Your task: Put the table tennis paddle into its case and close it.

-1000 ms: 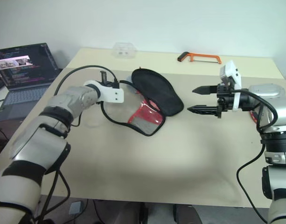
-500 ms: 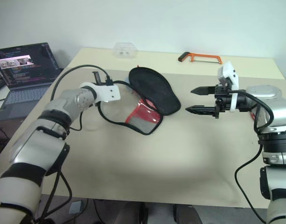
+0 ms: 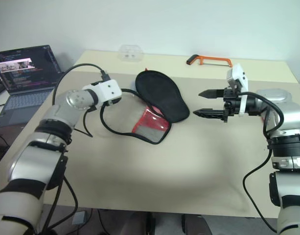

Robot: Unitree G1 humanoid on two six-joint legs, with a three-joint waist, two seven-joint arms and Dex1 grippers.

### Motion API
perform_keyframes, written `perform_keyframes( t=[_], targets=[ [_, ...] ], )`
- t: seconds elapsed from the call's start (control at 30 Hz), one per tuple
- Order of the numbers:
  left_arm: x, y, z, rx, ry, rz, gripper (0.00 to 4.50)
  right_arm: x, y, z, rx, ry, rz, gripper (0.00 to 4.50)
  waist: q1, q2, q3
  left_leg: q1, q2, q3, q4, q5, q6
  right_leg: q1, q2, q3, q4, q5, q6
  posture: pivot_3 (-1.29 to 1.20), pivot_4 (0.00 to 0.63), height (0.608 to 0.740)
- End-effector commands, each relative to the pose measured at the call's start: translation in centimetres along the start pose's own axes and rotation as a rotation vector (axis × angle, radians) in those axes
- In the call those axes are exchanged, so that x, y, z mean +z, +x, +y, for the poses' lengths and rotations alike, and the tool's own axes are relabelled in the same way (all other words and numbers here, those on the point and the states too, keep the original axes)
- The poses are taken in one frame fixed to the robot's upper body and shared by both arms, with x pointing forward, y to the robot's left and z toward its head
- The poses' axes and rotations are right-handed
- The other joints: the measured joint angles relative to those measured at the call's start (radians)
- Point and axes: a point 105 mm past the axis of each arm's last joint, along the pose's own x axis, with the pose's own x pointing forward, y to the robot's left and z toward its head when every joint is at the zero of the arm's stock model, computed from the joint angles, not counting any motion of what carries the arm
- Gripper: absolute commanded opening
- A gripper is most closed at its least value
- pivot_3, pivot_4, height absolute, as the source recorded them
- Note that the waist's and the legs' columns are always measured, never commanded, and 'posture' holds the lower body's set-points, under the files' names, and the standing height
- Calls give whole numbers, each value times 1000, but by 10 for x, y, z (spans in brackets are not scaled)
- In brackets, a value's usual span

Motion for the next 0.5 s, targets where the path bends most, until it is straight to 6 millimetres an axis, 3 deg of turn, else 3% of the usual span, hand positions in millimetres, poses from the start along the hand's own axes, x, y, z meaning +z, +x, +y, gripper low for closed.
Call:
perform_keyframes(
  t=[0.03,0.1,0.23,0.37,0.5],
  targets=[
    [12,-10,12,26,-198,-80,3390,14,-1,1,8,-60,-17,4500,0,0,0,0,0,0,0,0,0,0,0,0,0,0,0,0,150,740],
    [16,-19,7,5,-300,-96,3390,13,-2,1,6,-59,-14,4500,0,0,0,0,0,0,0,0,0,0,0,0,0,0,0,0,150,740],
    [8,-54,0,31,-597,-53,3390,11,-6,0,0,-56,-3,4500,-7,0,0,0,2,-1,0,0,0,0,0,-1,1,0,0,0,150,740],
    [-28,-87,-10,133,-823,95,3390,9,-3,-1,7,-49,-1,4500,-14,0,0,0,2,-2,1,0,0,0,0,-2,2,0,0,0,150,740],
    [-48,-102,-25,172,-969,188,3390,8,3,-1,28,-50,1,4500,-20,0,-1,2,1,-2,2,1,0,3,0,-2,3,0,0,0,150,740]
  ],
)
